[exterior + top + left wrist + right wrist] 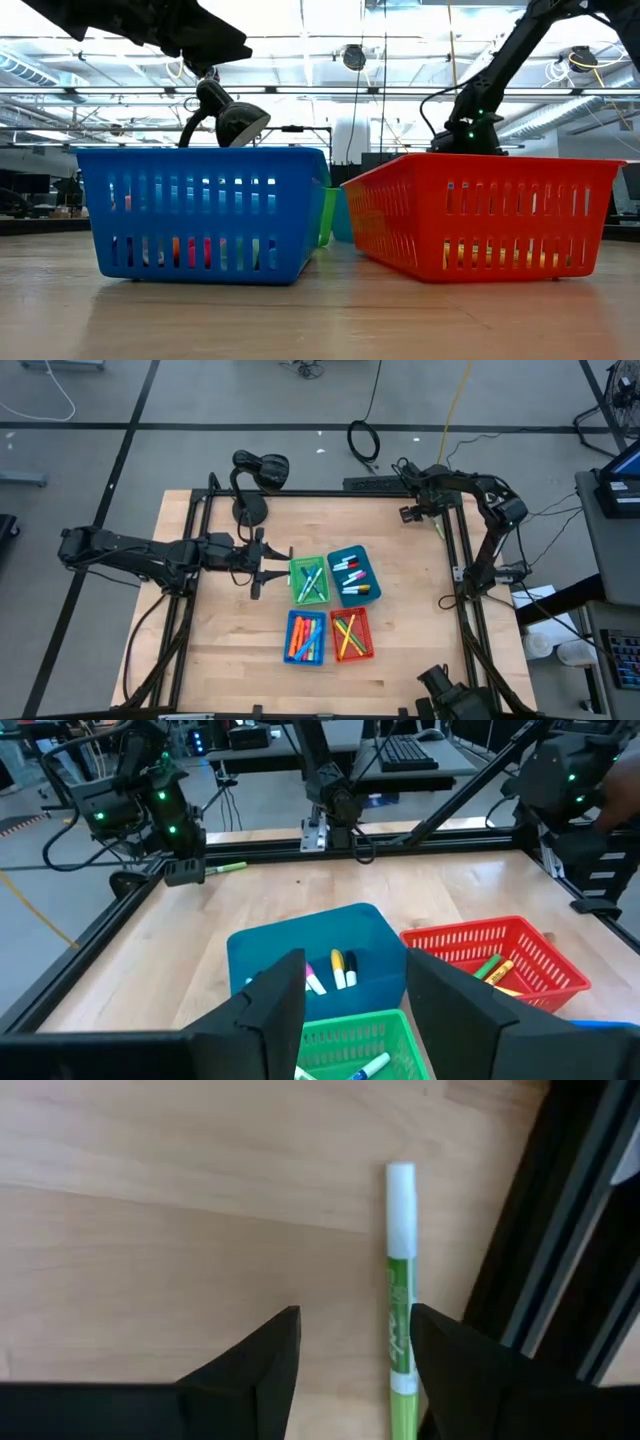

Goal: Pick & Place Markers
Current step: Put the green marker into the green bin

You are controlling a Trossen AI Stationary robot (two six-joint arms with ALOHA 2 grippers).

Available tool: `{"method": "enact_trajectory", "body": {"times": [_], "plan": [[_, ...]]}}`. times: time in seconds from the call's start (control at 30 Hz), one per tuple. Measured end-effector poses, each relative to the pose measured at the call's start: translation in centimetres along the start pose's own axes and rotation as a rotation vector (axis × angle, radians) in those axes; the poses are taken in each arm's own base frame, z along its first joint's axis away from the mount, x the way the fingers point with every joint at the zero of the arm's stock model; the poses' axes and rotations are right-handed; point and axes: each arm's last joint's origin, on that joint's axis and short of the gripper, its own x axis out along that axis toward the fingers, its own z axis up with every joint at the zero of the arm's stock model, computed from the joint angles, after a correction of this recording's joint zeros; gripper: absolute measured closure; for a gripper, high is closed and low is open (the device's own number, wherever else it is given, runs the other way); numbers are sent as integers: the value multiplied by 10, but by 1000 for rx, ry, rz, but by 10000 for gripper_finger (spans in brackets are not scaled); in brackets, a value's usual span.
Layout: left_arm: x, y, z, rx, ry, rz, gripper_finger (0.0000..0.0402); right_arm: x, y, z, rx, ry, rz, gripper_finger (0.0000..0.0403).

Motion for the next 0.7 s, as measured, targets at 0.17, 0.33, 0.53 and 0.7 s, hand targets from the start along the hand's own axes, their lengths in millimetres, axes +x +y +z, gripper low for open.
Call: {"method": "enact_trajectory", "body": {"times": [0.17, 0.33, 0.53, 0.7], "plan": [[0, 0, 0, -15, 0, 0, 224, 1, 0, -1, -20, 17, -3, 231], [0, 0, 0, -26, 0, -2, 224, 2, 2, -3, -25, 65, 70, 232], [0, -1, 0, -29, 0, -3, 224, 7, -4, -4, 32, 115, 214, 232], [0, -1, 0, -21, 4, -4, 224, -8, -8, 2, 27, 84, 230, 234]]}}
